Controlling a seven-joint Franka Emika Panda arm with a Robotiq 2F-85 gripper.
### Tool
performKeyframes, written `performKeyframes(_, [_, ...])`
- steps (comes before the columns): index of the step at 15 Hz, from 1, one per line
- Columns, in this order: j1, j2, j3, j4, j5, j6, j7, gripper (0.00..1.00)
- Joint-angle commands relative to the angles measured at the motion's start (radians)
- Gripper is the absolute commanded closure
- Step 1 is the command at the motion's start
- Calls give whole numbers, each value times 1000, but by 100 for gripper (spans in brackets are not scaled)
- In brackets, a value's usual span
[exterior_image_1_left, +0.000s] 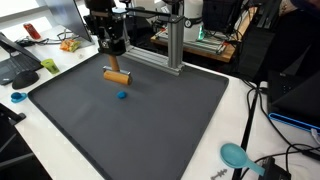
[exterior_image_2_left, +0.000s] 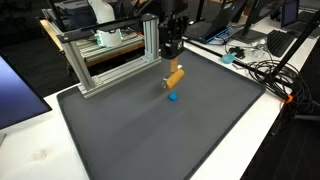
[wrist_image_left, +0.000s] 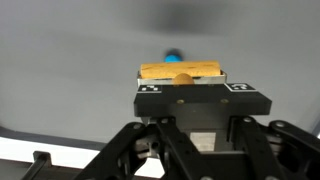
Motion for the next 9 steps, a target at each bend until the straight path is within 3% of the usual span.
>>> performKeyframes(1, [-21,61,8,57,40,12,-33,78])
performKeyframes(9, [-39,132,20,80,65,36,-33,78])
